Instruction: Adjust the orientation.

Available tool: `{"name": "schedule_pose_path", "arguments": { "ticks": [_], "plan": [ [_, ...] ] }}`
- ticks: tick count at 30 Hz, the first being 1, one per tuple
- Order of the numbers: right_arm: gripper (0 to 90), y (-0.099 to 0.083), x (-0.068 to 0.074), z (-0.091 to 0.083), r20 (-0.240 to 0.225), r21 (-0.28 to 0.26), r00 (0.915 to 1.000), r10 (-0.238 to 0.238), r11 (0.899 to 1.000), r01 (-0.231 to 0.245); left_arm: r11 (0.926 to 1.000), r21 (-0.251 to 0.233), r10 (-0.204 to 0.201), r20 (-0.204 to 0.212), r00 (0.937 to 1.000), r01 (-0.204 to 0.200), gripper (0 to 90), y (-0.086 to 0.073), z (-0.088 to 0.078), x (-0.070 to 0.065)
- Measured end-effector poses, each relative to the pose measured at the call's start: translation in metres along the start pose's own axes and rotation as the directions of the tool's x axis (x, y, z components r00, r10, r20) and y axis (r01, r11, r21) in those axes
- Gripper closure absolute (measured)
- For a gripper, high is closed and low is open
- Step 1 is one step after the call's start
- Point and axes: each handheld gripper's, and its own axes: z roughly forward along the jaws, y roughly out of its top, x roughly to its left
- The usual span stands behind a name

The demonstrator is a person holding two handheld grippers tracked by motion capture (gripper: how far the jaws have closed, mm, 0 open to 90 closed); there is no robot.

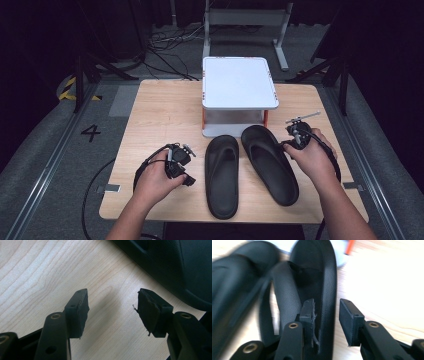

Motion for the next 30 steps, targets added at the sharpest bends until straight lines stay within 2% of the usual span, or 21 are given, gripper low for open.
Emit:
{"name": "schedule_pose_path", "arguments": {
  "ticks": [3, 6, 10, 13, 15, 18, 19, 24, 27, 29, 30],
  "plan": [
    [68.4, -0.004, -0.011, 0.010, 0.039, 0.041, 0.9992, -0.011, 0.999, 0.010, 1.0000, -0.002, -0.001, 0.003, 1.0000, 0.001, 43.0, 0.000, 0.000, 0.000],
    [68.5, -0.009, -0.018, 0.022, 0.036, 0.072, 0.9993, -0.004, 0.997, 0.002, 1.0000, -0.002, -0.002, 0.002, 1.0000, 0.002, 43.0, 0.000, 0.000, 0.001],
    [65.4, -0.014, -0.022, 0.026, 0.027, 0.055, 0.9996, 0.001, 0.998, -0.003, 0.9999, -0.009, -0.008, -0.003, 1.0000, 0.008, 43.0, -0.001, -0.002, 0.003],
    [65.4, -0.020, -0.030, 0.020, 0.054, 0.006, 0.9985, 0.012, 1.000, -0.012, 0.9998, -0.015, -0.013, -0.003, 0.9999, 0.013, 43.0, -0.003, -0.005, 0.004],
    [65.5, -0.027, -0.034, 0.020, 0.113, 0.016, 0.9935, 0.004, 1.000, -0.006, 0.9996, -0.022, -0.020, -0.008, 0.9998, 0.020, 42.8, -0.004, -0.007, 0.006],
    [65.6, -0.036, -0.038, 0.023, 0.129, 0.048, 0.9917, 0.008, 0.999, -0.014, 0.9993, -0.026, -0.027, -0.011, 0.9996, 0.027, 42.5, -0.005, -0.009, 0.008],
    [65.8, -0.041, -0.039, 0.026, 0.128, 0.066, 0.9917, 0.010, 0.998, -0.019, 0.9992, -0.027, -0.030, -0.014, 0.9994, 0.030, 42.2, -0.005, -0.009, 0.009],
    [66.6, -0.052, -0.034, 0.032, 0.045, 0.099, 0.9988, 0.018, 0.995, -0.022, 0.9985, -0.041, -0.036, -0.012, 0.9993, 0.036, 41.7, -0.005, -0.012, 0.012],
    [67.2, -0.054, -0.027, 0.031, 0.040, 0.108, 0.9986, 0.035, 0.993, -0.039, 0.9983, -0.044, -0.038, -0.018, 0.9991, 0.038, 41.0, -0.004, -0.014, 0.014],
    [67.2, -0.057, -0.023, 0.030, -0.003, 0.139, 0.9988, 0.048, 0.989, -0.047, 0.9980, -0.047, -0.042, -0.019, 0.9989, 0.041, 40.9, -0.003, -0.014, 0.015],
    [67.2, -0.057, -0.023, 0.030, -0.003, 0.139, 0.9988, 0.048, 0.989, -0.047, 0.9980, -0.047, -0.042, -0.019, 0.9989, 0.041, 40.9, -0.003, -0.014, 0.015]
  ]
}}
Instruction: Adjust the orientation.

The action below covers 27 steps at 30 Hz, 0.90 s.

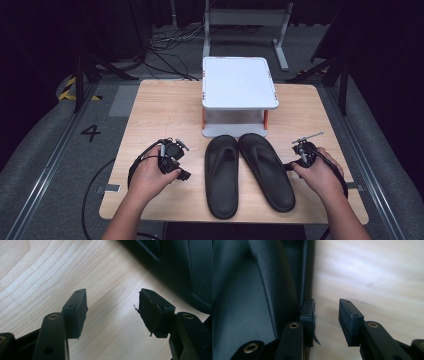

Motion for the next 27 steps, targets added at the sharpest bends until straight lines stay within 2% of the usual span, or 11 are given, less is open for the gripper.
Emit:
{"name": "schedule_pose_path", "arguments": {
  "ticks": [4, 8, 13, 18, 21, 24, 27],
  "plan": [
    [67.3, -0.007, 0.013, -0.002, -0.074, 0.019, 0.9971, -0.020, 1.000, 0.022, 1.0000, -0.002, 0.008, 0.002, 1.0000, -0.008, 40.9, 0.005, 0.001, 0.001],
    [67.4, -0.010, 0.025, -0.005, -0.083, 0.020, 0.9942, -0.068, 0.997, 0.070, 0.9999, -0.004, 0.017, 0.009, 0.9998, -0.017, 40.9, 0.011, 0.001, 0.002],
    [67.4, -0.012, 0.042, -0.003, -0.129, 0.015, 0.9852, -0.113, 0.993, 0.116, 0.9998, -0.008, 0.021, 0.010, 0.9997, -0.021, 40.9, 0.017, 0.001, 0.004],
    [64.9, -0.012, 0.049, -0.004, -0.090, 0.002, 0.9874, -0.131, 0.991, 0.131, 0.9996, -0.022, 0.018, 0.013, 0.9998, -0.017, 40.9, 0.019, 0.000, 0.005],
    [62.6, -0.013, 0.046, -0.009, -0.094, -0.049, 0.9890, -0.114, 0.993, 0.110, 0.9996, -0.027, 0.009, 0.016, 0.9998, -0.008, 40.9, 0.018, -0.002, 0.007],
    [59.6, -0.012, 0.049, -0.018, -0.087, -0.097, 0.9892, -0.117, 0.989, 0.109, 0.9997, -0.022, 0.004, 0.015, 0.9999, -0.003, 40.9, 0.018, -0.003, 0.010],
    [56.8, -0.010, 0.056, -0.025, -0.080, -0.128, 0.9875, -0.136, 0.984, 0.125, 1.0000, -0.008, 0.000, -0.014, 0.9999, -0.001, 40.9, 0.018, -0.003, 0.014]
  ]
}}
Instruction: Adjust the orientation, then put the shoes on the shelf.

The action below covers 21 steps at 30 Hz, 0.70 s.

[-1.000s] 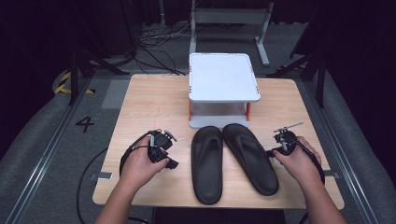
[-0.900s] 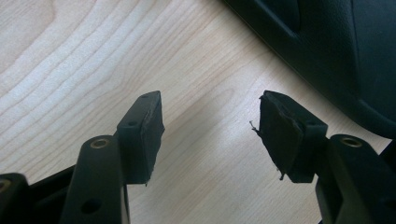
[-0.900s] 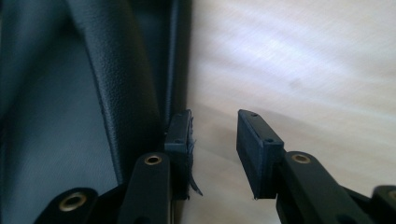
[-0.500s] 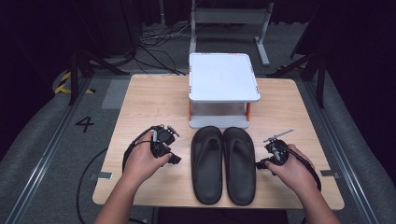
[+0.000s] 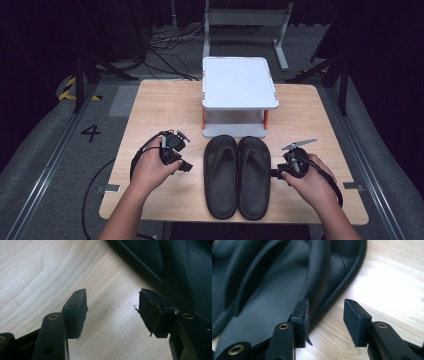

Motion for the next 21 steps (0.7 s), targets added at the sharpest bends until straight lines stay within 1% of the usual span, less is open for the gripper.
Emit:
{"name": "schedule_pose_path", "arguments": {
  "ticks": [2, 3, 4, 5, 6, 7, 8, 9, 11, 12, 13, 14, 15, 16, 17, 19, 20, 21],
  "plan": [
    [55.9, 0.003, 0.007, -0.003, -0.008, -0.009, 0.9999, -0.010, 1.000, 0.010, 1.0000, 0.006, 0.007, -0.032, 0.9995, -0.007, 40.6, 0.001, -0.002, 0.001],
    [55.5, 0.004, 0.010, -0.004, -0.011, -0.010, 0.9998, -0.014, 1.000, 0.014, 0.9998, 0.006, 0.018, -0.051, 0.9986, -0.018, 40.3, 0.000, -0.004, 0.002],
    [54.0, 0.005, 0.014, -0.004, -0.013, -0.019, 0.9997, -0.020, 1.000, 0.020, 0.9999, 0.004, 0.016, -0.050, 0.9986, -0.016, 39.4, -0.001, -0.007, 0.004],
    [53.2, 0.007, 0.017, -0.005, -0.021, -0.019, 0.9998, -0.007, 1.000, 0.006, 0.9999, -0.004, 0.013, -0.053, 0.9985, -0.013, 39.2, -0.002, -0.010, 0.006],
    [53.2, 0.008, 0.019, -0.005, -0.018, -0.017, 0.9998, -0.003, 1.000, 0.002, 0.9999, -0.016, 0.005, -0.055, 0.9985, -0.006, 38.9, -0.003, -0.012, 0.008],
    [53.1, 0.009, 0.021, -0.005, -0.016, -0.016, 0.9999, 0.000, 1.000, 0.000, 0.9996, -0.029, -0.006, -0.054, 0.9985, 0.004, 38.2, -0.004, -0.015, 0.013],
    [52.5, 0.010, 0.023, -0.005, -0.012, -0.022, 0.9999, 0.003, 1.000, -0.004, 0.9995, -0.031, -0.012, -0.050, 0.9987, 0.010, 37.4, -0.006, -0.018, 0.017],
    [52.5, 0.010, 0.023, -0.005, -0.012, -0.022, 0.9999, 0.003, 1.000, -0.004, 0.9995, -0.031, -0.012, -0.050, 0.9987, 0.010, 37.1, -0.006, -0.018, 0.017],
    [52.1, 0.013, 0.027, -0.005, -0.006, -0.026, 0.9998, 0.018, 0.999, -0.018, 0.9988, -0.040, -0.030, -0.058, 0.9979, 0.028, 36.7, -0.009, -0.023, 0.026],
    [51.7, 0.014, 0.030, -0.006, -0.002, -0.031, 0.9995, 0.031, 0.999, -0.031, 0.9979, -0.046, -0.048, -0.071, 0.9963, 0.045, 36.1, -0.010, -0.025, 0.030],
    [51.3, 0.015, 0.032, -0.006, 0.001, -0.034, 0.9993, 0.036, 0.999, -0.036, 0.9967, -0.054, -0.066, -0.097, 0.9931, 0.061, 36.0, -0.011, -0.028, 0.033],
    [51.3, 0.016, 0.036, -0.006, 0.006, -0.036, 0.9992, 0.040, 0.999, -0.040, 0.9964, -0.057, -0.069, -0.116, 0.9909, 0.062, 35.8, -0.012, -0.031, 0.037],
    [51.3, 0.016, 0.036, -0.006, 0.006, -0.036, 0.9992, 0.040, 0.999, -0.040, 0.9964, -0.057, -0.069, -0.116, 0.9909, 0.062, 35.8, -0.012, -0.031, 0.037],
    [51.0, 0.018, 0.044, -0.004, -0.004, -0.034, 0.9993, 0.037, 0.999, -0.037, 0.9946, -0.071, -0.084, -0.108, 0.9906, 0.076, 35.8, -0.014, -0.033, 0.039],
    [50.6, 0.019, 0.048, -0.002, -0.011, -0.031, 0.9994, 0.033, 0.999, -0.033, 0.9947, -0.074, -0.079, -0.104, 0.9914, 0.072, 35.8, -0.014, -0.034, 0.040],
    [50.4, 0.020, 0.050, -0.001, -0.013, -0.026, 0.9996, 0.026, 0.999, -0.027, 0.9938, -0.081, -0.084, -0.103, 0.9912, 0.076, 35.8, -0.015, -0.035, 0.041],
    [49.9, 0.022, 0.056, 0.002, -0.016, -0.022, 0.9997, 0.017, 1.000, -0.017, 0.9933, -0.084, -0.087, -0.102, 0.9909, 0.079, 35.8, -0.015, -0.035, 0.040],
    [49.4, 0.024, 0.059, 0.004, -0.021, -0.023, 0.9997, 0.014, 1.000, -0.014, 0.9940, -0.081, -0.082, -0.103, 0.9914, 0.074, 35.8, -0.015, -0.036, 0.040]
  ]
}}
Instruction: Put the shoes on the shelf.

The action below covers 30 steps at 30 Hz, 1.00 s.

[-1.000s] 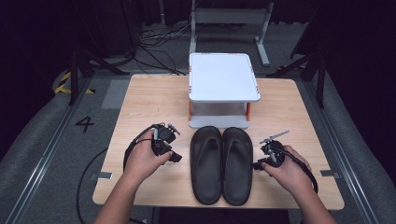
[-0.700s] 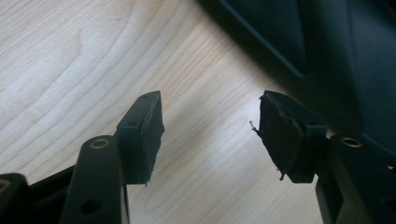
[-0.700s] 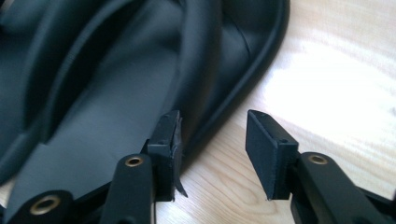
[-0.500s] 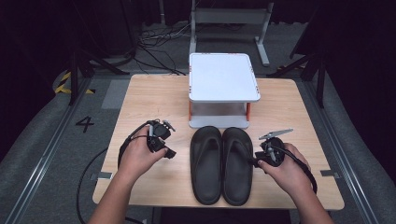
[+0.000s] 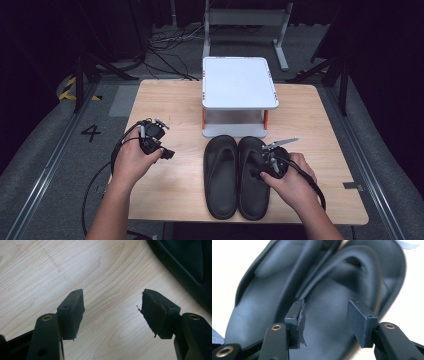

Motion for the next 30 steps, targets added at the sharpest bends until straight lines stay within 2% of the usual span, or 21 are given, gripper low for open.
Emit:
{"name": "schedule_pose_path", "arguments": {
  "ticks": [8, 13, 18, 20, 28, 30],
  "plan": [
    [46.5, 0.006, 0.026, 0.013, -0.008, 0.017, 0.9998, -0.017, 1.000, 0.017, 0.9999, 0.004, -0.012, 0.006, 0.9999, 0.012, 35.4, -0.003, 0.000, 0.000],
    [45.2, 0.006, 0.036, 0.021, -0.004, 0.030, 0.9997, -0.026, 0.999, 0.026, 0.9999, -0.002, -0.015, 0.005, 0.9999, 0.015, 35.4, -0.007, -0.002, 0.000],
    [43.8, 0.006, 0.043, 0.026, -0.022, 0.030, 0.9993, -0.031, 0.999, 0.031, 0.9997, -0.002, -0.025, 0.007, 0.9997, 0.025, 35.5, -0.010, -0.001, 0.000],
    [40.4, 0.006, 0.046, 0.028, -0.033, 0.029, 0.9992, -0.023, 0.999, 0.024, 0.9997, 0.004, -0.023, 0.005, 0.9997, 0.023, 35.5, -0.011, 0.000, 0.002],
    [40.8, 0.006, 0.046, 0.028, -0.012, 0.024, 0.9992, 0.038, 0.999, -0.037, 0.9996, 0.013, -0.024, 0.009, 0.9997, 0.024, 35.6, -0.011, 0.002, 0.001],
    [40.2, 0.004, 0.046, 0.029, 0.038, 0.032, 0.9985, 0.039, 0.999, -0.041, 0.9996, 0.016, -0.022, 0.008, 0.9997, 0.022, 35.6, -0.011, 0.003, 0.000]
  ]
}}
